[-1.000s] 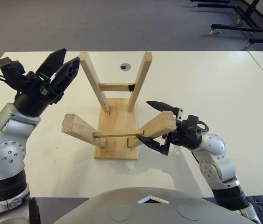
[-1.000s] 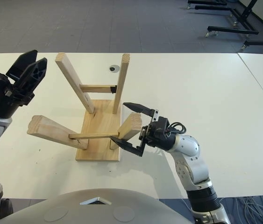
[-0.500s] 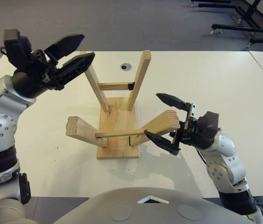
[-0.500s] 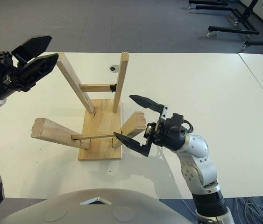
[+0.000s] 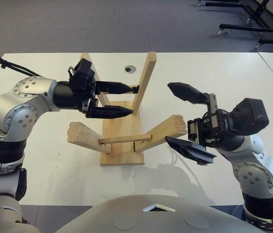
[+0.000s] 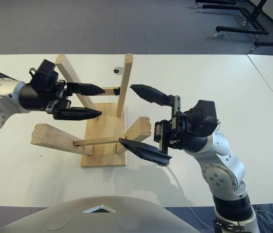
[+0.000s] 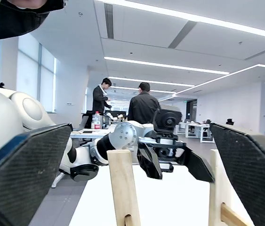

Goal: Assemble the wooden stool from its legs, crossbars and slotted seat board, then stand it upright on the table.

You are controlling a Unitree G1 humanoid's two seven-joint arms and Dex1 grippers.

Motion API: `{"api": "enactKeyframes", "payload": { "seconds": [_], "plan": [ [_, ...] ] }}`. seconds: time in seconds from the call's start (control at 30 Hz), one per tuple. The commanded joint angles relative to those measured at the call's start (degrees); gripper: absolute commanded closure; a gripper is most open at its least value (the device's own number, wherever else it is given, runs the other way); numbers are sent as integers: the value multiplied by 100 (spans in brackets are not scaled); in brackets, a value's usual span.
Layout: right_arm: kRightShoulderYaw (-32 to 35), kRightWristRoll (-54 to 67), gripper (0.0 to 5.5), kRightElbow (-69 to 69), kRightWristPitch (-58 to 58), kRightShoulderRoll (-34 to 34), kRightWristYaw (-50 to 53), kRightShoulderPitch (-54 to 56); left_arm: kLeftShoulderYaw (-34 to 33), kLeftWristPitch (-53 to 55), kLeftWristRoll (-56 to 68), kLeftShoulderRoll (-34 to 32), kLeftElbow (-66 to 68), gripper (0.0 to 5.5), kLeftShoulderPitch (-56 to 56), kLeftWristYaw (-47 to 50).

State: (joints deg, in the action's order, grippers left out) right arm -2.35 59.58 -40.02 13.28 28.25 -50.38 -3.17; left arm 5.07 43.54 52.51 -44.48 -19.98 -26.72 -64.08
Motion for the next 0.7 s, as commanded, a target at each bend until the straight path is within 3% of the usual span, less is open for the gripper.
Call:
{"api": "enactKeyframes", "payload": {
  "seconds": [0.03,0.7],
  "plan": [
    [-116,-188,12,87,76,-30,-149,32,272,203,-162,0,-50,210,-201,-166],
    [-216,-614,12,179,8,-266,-327,-26,1132,273,-1233,136,-82,210,-203,-426]
  ]
}}
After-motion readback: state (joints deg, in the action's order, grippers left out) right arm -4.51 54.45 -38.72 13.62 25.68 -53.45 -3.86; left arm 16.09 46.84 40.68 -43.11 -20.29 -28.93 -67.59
